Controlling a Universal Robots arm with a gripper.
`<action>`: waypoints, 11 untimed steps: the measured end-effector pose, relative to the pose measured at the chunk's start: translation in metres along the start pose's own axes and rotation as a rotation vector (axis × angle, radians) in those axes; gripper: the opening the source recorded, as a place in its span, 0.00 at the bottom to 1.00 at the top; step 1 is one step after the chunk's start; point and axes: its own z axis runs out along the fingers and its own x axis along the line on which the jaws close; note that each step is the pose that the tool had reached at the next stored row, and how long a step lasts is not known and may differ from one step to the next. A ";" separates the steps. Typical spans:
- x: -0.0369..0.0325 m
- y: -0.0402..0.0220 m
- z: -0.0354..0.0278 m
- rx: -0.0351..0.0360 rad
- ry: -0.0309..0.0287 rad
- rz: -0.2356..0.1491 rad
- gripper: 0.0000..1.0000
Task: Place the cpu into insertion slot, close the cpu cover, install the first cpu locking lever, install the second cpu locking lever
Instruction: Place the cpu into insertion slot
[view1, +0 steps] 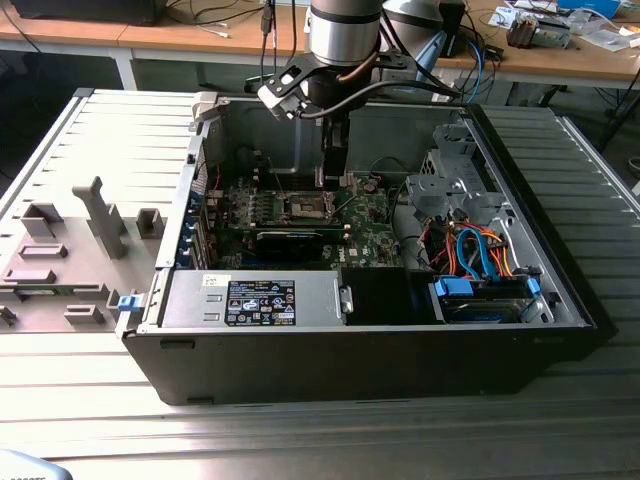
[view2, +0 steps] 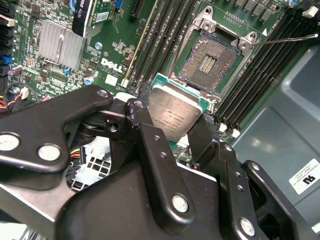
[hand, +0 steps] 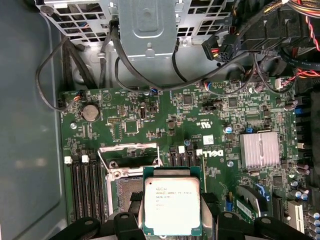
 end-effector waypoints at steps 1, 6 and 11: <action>0.0000 0.0000 0.0000 0.0000 0.0000 0.001 0.55; 0.0000 0.0000 0.0001 0.0002 -0.0001 0.006 0.55; 0.0000 0.0000 0.0001 0.0006 -0.0003 0.012 0.55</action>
